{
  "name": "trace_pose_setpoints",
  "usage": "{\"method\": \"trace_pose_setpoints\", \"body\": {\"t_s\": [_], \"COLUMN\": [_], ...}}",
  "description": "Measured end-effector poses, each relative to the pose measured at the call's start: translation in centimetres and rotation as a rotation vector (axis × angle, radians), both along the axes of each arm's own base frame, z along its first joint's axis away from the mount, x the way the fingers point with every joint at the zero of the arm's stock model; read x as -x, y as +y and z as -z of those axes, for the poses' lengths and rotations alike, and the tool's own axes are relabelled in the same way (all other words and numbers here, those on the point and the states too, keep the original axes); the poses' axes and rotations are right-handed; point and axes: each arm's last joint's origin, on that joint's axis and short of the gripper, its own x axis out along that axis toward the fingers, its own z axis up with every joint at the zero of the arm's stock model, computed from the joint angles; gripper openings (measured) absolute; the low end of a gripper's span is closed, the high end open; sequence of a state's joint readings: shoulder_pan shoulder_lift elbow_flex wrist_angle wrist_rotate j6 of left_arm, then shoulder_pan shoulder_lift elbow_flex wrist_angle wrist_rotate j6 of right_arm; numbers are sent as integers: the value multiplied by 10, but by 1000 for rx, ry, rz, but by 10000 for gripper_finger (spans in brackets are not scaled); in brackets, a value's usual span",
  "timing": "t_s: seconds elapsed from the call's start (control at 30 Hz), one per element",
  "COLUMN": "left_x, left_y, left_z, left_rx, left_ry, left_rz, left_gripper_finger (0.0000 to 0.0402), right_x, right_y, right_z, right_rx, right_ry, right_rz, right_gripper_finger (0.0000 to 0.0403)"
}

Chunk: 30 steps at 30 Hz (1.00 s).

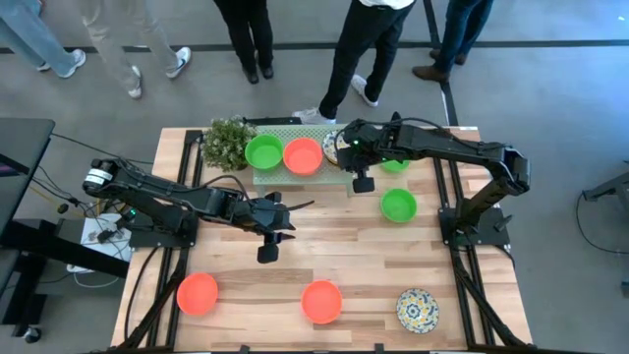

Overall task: Pick & Place Mini bowls
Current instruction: Stack the yellow bowl on top of the yellow bowl on the shelf, then stack the green bowl on top of the green bowl on the shelf

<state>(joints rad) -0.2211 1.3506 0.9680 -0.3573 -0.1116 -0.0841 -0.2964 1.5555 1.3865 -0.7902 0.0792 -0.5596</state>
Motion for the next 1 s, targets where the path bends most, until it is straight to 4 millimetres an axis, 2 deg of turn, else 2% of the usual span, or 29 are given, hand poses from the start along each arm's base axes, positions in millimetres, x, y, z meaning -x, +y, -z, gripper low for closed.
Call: {"method": "trace_pose_setpoints", "body": {"t_s": [0.13,0.33,0.67,1.0], "left_x": [0,0,0,0], "left_y": [0,0,0,0], "left_z": [0,0,0,0], "left_rx": [0,0,0,0], "left_ry": [0,0,0,0], "left_rz": [0,0,0,-1], "left_gripper_finger": [104,104,104,104], "right_x": [1,1,-1,1], "right_y": [-2,-2,-2,2], "right_z": [0,0,-19,-24], "right_rx": [-2,0,23,-1], "right_ry": [4,6,-25,-7], "right_rz": [5,8,-4,4], "right_gripper_finger": [18,57,93,131]}}
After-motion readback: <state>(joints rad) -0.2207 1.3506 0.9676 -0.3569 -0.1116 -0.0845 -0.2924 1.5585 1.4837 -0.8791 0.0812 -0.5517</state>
